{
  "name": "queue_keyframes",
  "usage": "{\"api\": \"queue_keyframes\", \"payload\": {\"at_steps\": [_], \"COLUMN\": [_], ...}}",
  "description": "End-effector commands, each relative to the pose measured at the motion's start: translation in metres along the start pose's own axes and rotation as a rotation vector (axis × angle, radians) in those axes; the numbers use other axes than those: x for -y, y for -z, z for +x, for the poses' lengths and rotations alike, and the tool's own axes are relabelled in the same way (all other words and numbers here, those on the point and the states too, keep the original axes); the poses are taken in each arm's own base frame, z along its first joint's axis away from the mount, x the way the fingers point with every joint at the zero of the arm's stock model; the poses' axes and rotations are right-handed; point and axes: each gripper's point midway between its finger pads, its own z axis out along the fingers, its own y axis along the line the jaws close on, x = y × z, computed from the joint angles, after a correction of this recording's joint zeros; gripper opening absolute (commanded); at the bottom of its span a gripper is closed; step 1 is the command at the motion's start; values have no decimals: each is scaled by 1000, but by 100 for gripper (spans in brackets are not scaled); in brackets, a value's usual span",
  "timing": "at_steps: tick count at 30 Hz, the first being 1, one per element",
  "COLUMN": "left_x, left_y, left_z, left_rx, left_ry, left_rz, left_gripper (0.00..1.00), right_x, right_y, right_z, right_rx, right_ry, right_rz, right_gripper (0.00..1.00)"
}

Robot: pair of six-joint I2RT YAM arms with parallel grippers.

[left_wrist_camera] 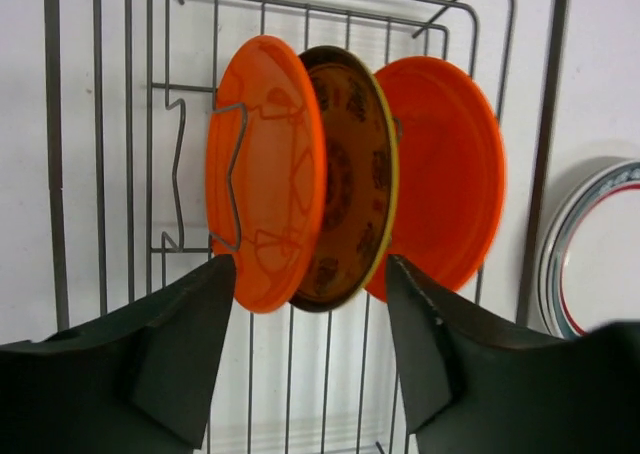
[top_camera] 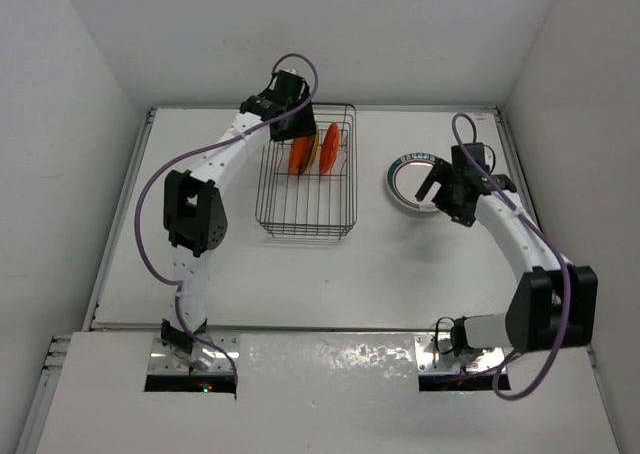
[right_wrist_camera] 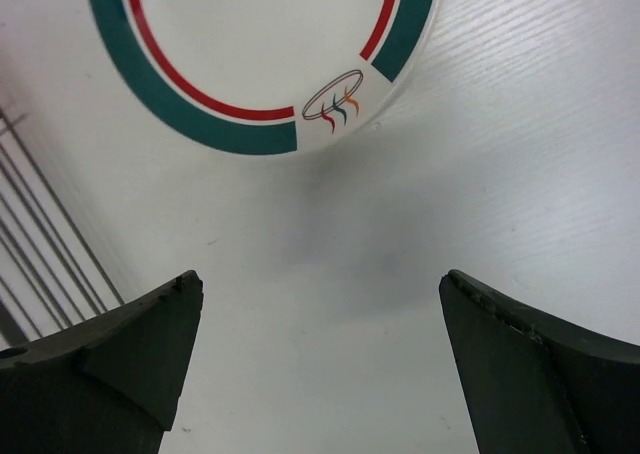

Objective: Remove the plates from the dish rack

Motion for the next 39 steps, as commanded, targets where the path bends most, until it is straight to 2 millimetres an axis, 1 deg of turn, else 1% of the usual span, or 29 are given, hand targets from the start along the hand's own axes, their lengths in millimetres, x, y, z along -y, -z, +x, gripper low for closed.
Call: {"api": "queue_keyframes", "payload": {"at_steps": [1, 3, 4, 8, 9, 12, 13, 15, 16, 17, 18, 21, 22, 24, 25, 26, 28, 30, 31, 32, 34, 35, 38, 39], "left_x": [-7, -7, -9, -5, -1, 1, 4, 6, 5, 4, 4, 1, 2, 3, 1, 1, -1, 0, 0, -3, -2, -2, 11, 14], "left_y": [-9, -7, -10, -19, -22, -30, -30, -33, -32, -30, -26, -10, -2, 11, 15, 22, 33, 38, 40, 42, 42, 39, 35, 35], "left_z": [-15, -20, -14, -7, -4, 2, 3, 5, 3, -1, -7, -25, -38, -55, -62, -69, -77, -80, -79, -79, -75, -69, -54, -52], "left_rx": [32, 48, 35, 9, -1, -19, -28, -34, -31, -23, -6, 37, 69, 113, 131, 153, 186, 205, 208, 216, 208, 185, 133, 129], "left_ry": [45, 50, 51, 67, 72, 85, 88, 89, 87, 87, 84, 54, 27, -4, -43, -63, -132, -196, -211, -215, -228, -226, -181, -150], "left_rz": [6, 23, 28, 82, 114, 130, 152, 163, 158, 158, 154, 147, 150, 173, 184, 194, 197, 212, 216, 206, 221, 227, 312, 324], "left_gripper": [56, 54, 53, 50, 46, 35, 34, 27, 25, 22, 16, 11, 11, 9, 6, 0, 0, 0, 0, 0, 0, 7, 37, 37], "right_x": [6, 11, 12, 14, 14, 14, 13, 13, 14, 15, 15, 15, 14, 10, 9, 6, 1, -5, -10, -12, -18, -18, -18, -17], "right_y": [17, 21, 23, 26, 28, 29, 31, 32, 32, 31, 32, 31, 31, 32, 34, 36, 43, 49, 55, 58, 62, 61, 57, 54], "right_z": [10, 16, 18, 24, 23, 24, 23, 23, 23, 24, 25, 27, 28, 28, 27, 25, 17, 12, 4, 0, -6, -7, -4, -1], "right_rx": [6, 14, 11, 3, 9, 5, 8, 10, 13, 11, 10, 4, 1, 2, 6, 14, 31, 35, 52, 61, 70, 70, 41, 28], "right_ry": [61, 70, 73, 89, 92, 97, 98, 98, 95, 94, 92, 73, 59, 47, 35, 31, 24, 23, 23, 22, 27, 30, 39, 42], "right_rz": [-25, -31, -32, -37, -39, -40, -44, -46, -45, -44, -43, -43, -50, -70, -75, -87, -100, -120, -133, -142, -154, -152, -145, -140], "right_gripper": [99, 99, 99, 99, 99, 99, 99, 99, 99, 99, 99, 99, 99, 99, 99, 99, 99, 99, 99, 99, 99, 99, 99, 99]}}
